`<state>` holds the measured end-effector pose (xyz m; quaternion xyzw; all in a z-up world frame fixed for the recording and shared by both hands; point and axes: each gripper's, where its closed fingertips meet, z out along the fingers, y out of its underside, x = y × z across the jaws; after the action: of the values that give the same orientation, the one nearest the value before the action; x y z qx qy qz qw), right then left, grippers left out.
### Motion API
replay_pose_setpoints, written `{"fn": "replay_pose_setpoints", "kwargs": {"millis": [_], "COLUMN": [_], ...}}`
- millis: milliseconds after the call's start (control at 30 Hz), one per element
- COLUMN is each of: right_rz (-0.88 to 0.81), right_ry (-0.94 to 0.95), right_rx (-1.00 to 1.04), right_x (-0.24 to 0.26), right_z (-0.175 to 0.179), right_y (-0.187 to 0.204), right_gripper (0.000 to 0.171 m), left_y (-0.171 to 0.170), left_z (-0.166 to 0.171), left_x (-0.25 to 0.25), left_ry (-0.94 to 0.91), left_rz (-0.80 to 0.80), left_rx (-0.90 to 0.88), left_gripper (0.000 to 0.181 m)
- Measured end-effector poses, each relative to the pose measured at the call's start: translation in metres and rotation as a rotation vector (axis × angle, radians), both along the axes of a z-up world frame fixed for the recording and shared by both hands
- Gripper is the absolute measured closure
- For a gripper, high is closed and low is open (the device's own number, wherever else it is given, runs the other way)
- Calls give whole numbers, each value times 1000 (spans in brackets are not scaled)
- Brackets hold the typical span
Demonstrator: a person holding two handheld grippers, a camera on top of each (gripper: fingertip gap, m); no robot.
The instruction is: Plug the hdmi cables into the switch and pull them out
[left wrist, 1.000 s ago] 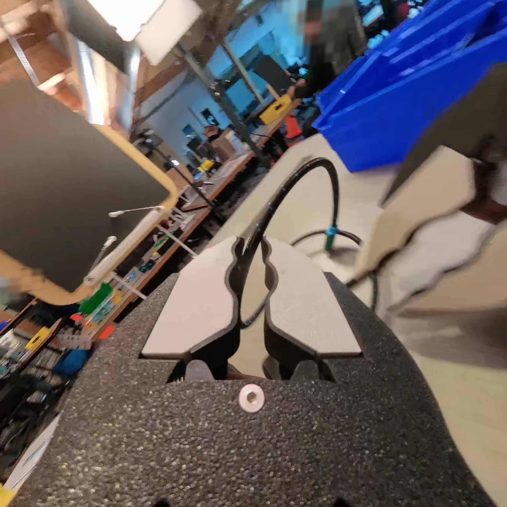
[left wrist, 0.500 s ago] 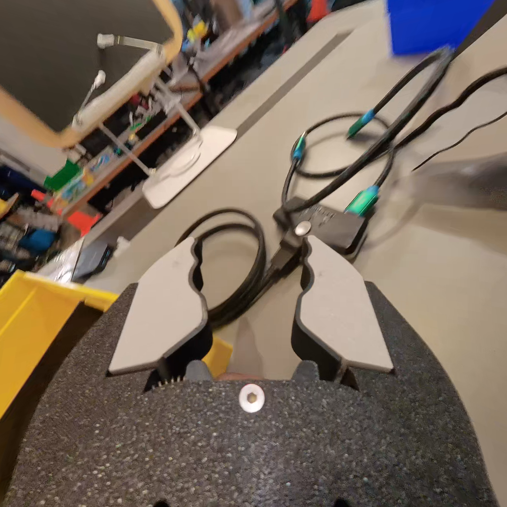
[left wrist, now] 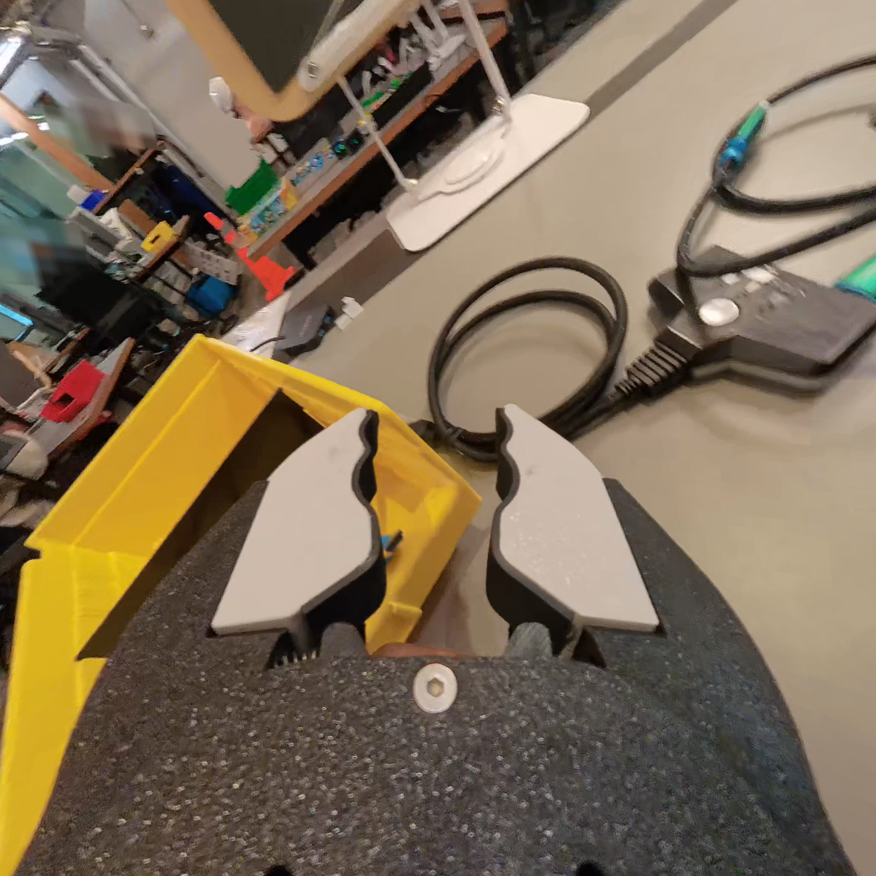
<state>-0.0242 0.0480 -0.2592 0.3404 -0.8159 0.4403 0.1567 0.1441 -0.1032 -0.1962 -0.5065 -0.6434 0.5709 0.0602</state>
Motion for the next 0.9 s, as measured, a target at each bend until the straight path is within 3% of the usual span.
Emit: {"fn": "replay_pose_setpoints", "kwargs": {"millis": [100, 267, 733, 900], "right_rz": [2, -3, 6, 54], "right_ry": [10, 24, 41, 8], "right_rx": [-4, -3, 47, 69], "right_x": [1, -2, -3, 4], "right_z": [1, -1, -5, -10], "right_y": [0, 2, 10, 14], "right_gripper": [149, 150, 149, 149], "left_y": [-16, -40, -57, -59], "left_z": [15, 5, 2, 17], "left_x": [-1, 8, 150, 169], "left_ry": [78, 50, -93, -113], "left_rz": [98, 163, 238, 242], "left_rx": [9, 6, 15, -39], "left_gripper": [131, 159, 173, 169]}}
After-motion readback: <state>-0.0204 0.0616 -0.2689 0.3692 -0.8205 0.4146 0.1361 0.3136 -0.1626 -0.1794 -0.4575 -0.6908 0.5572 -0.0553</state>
